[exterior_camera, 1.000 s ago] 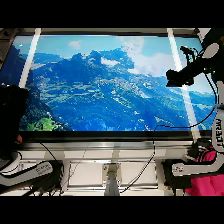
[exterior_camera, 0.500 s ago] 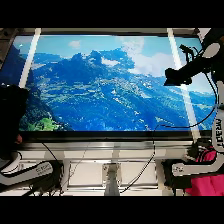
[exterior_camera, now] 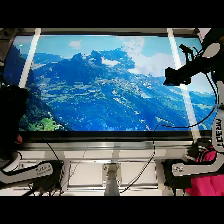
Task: Fold the clothes and pants, and hang the long-sleeved shirts on hangers.
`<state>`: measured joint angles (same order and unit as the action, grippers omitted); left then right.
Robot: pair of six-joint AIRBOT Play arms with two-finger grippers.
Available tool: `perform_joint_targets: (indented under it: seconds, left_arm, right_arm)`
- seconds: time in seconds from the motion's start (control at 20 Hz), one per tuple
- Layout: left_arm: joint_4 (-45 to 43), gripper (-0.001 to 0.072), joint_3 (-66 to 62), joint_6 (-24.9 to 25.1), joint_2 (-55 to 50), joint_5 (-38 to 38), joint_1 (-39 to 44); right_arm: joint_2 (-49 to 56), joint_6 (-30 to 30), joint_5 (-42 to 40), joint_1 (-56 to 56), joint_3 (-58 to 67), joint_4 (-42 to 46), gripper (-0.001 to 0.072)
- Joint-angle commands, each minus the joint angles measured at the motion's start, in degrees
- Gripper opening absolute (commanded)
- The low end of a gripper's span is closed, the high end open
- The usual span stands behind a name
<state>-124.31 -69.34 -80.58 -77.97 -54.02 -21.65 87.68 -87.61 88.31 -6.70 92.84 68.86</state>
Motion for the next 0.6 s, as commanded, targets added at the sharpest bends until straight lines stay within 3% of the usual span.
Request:
perform_joint_targets:
  seconds: [0.0,0.2,0.35,0.55]
  left_arm:
    - [-2.03,0.0547,0.02,0.0,-0.24,-2.19,-0.35]
    - [-2.16,0.0512,0.02,0.0,-0.26,-6.47,-0.59]
    - [-2.8,0.034,0.02,-0.02,-0.26,-7.15,-0.61]
    - [-4.02,0.034,0.02,-1.9,-0.26,-5.75,-0.63]
  right_arm:
    - [-0.04,0.02,0.04,-0.04,-0.02,-0.07,0.0042]
    - [-0.04,0.02,0.07,-0.04,-0.02,-0.04,0.0041]
    - [-0.04,0.02,0.02,-0.04,-0.02,-0.04,0.004]
    - [-0.04,0.02,-0.79,-0.04,-0.02,-0.04,0.004]
